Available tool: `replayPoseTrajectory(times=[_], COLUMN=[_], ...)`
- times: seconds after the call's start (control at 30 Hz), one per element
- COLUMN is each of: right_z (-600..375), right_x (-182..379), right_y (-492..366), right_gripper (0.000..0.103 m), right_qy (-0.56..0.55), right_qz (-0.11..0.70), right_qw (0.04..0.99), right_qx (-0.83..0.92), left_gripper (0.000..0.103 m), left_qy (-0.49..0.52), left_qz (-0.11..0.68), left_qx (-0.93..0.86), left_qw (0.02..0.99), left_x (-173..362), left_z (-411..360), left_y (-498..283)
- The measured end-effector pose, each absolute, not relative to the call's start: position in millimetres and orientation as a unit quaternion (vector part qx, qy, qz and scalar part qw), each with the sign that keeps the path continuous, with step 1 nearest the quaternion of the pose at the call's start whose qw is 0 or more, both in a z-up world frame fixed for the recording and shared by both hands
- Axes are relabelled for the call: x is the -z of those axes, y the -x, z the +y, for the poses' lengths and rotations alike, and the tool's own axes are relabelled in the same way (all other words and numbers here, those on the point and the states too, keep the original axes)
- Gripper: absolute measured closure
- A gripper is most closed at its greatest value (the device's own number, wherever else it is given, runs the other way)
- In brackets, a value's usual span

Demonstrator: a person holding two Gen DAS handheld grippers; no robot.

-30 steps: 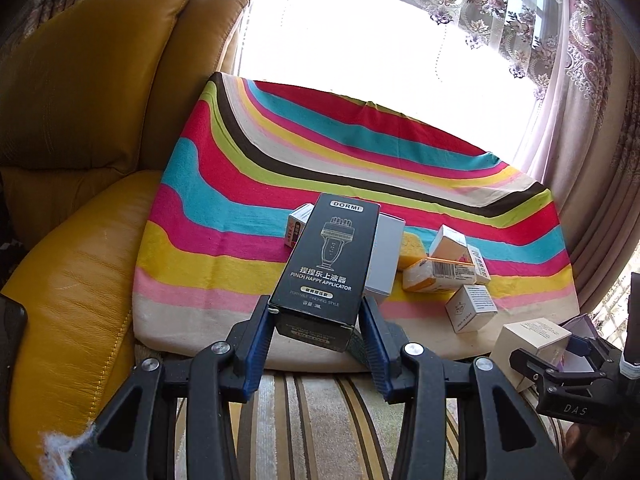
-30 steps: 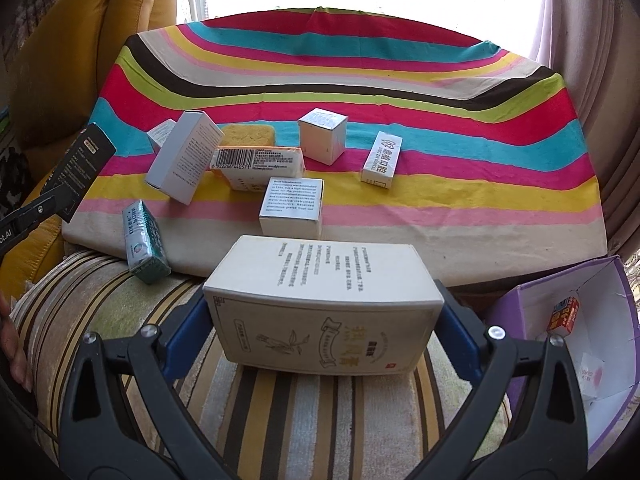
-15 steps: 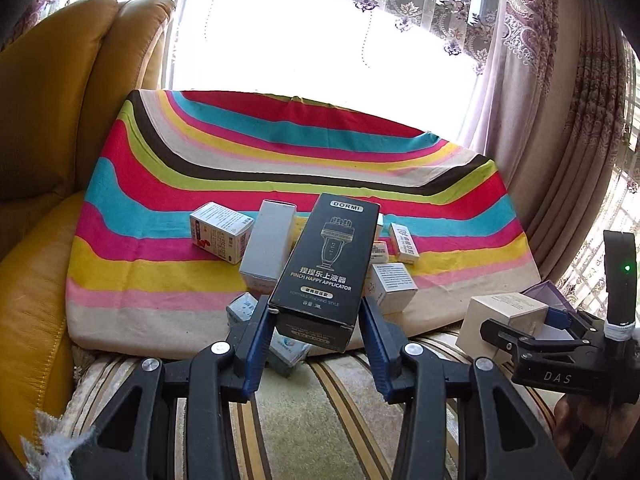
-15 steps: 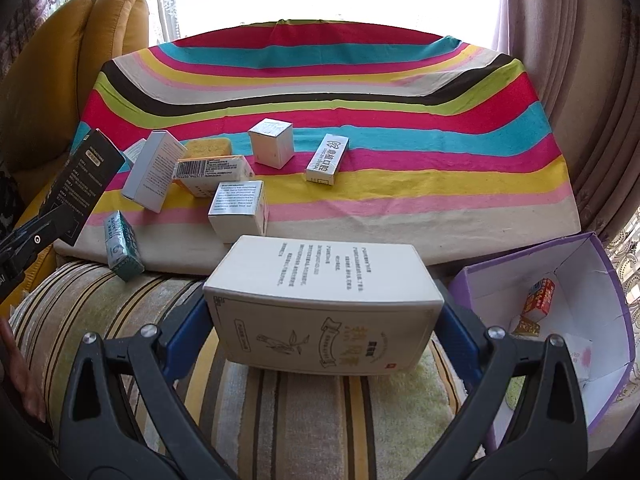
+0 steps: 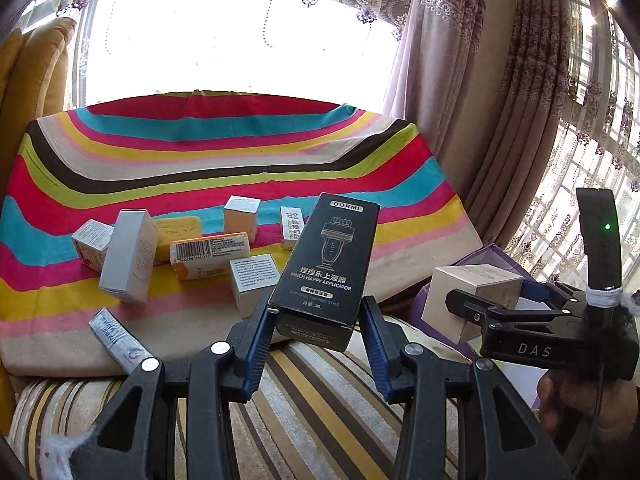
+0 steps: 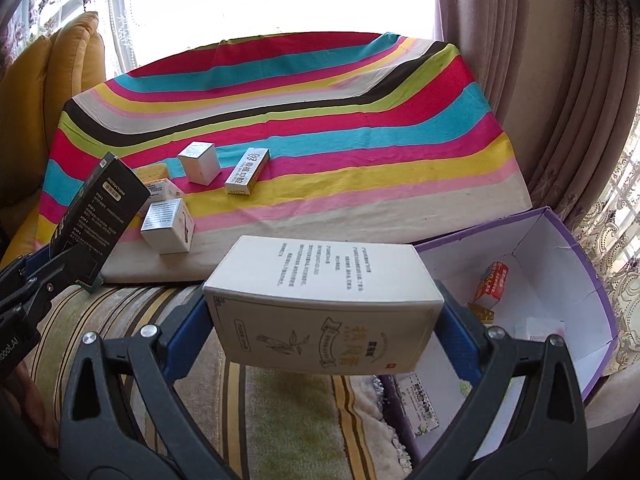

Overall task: Organize objects
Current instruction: 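Carry the cream box and black box over the purple box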

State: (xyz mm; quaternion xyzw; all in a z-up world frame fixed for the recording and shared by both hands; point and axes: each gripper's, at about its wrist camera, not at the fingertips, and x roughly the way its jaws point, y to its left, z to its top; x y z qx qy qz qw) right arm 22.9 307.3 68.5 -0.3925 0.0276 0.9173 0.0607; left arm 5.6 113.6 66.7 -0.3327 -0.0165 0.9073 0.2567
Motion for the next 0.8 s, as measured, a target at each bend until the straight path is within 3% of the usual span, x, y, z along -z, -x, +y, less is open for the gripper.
replayPoseTrajectory(times=[0.8], right_z=[432], right_x=[-50], right_y=[-63], right_gripper=[0.003], right_qy=[0.406], right_qz=[0.091], right_qw=[0.178], right_qx=[-0.892], left_gripper=[0.058], left_qy=[0.351], left_qz=[0.038], left_qx=[-0.843], left_qw=[0.405], left_x=[-65], left_z=[258], left_y=[7])
